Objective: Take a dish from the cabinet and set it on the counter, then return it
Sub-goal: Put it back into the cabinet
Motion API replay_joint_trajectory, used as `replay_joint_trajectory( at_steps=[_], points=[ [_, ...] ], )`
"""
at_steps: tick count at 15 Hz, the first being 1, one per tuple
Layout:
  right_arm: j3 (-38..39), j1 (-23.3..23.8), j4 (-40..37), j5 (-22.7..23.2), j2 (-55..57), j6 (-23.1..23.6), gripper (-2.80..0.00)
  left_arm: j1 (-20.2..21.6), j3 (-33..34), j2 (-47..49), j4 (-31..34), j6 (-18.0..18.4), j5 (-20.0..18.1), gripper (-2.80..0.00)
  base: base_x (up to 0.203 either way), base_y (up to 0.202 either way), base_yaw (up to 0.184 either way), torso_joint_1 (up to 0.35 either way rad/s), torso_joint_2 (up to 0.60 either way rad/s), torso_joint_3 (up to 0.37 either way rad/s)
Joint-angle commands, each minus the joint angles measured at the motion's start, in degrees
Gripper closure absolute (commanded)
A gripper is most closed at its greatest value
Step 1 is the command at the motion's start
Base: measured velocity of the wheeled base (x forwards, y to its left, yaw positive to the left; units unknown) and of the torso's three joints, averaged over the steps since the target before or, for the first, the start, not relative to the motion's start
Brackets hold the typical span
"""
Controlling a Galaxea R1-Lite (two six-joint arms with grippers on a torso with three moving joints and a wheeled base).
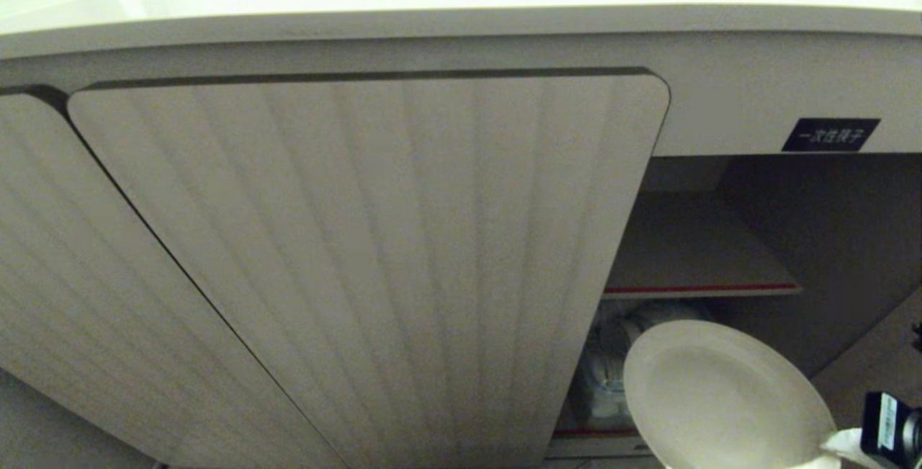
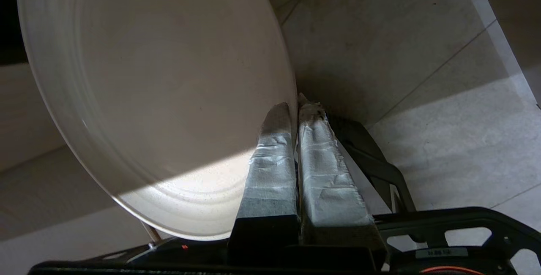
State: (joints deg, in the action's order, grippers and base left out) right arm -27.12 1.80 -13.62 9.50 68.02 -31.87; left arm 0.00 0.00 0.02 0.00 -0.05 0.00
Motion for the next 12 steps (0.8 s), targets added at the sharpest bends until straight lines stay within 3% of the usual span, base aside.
replay_joint_trajectory(
  at_steps=[1,12],
  points=[
    [-0.6,0.4,0.0,0.1,1.6,-0.7,0.00,0.0,0.0,0.0,0.0,0.0,0.0,0.00,0.000,0.000,0.000,0.000,0.00,0.000],
    [-2.2,1.0,8.2,-2.7,9.4,-4.2,0.00,0.0,0.0,0.0,0.0,0.0,0.0,0.00,0.000,0.000,0.000,0.000,0.00,0.000]
  ],
)
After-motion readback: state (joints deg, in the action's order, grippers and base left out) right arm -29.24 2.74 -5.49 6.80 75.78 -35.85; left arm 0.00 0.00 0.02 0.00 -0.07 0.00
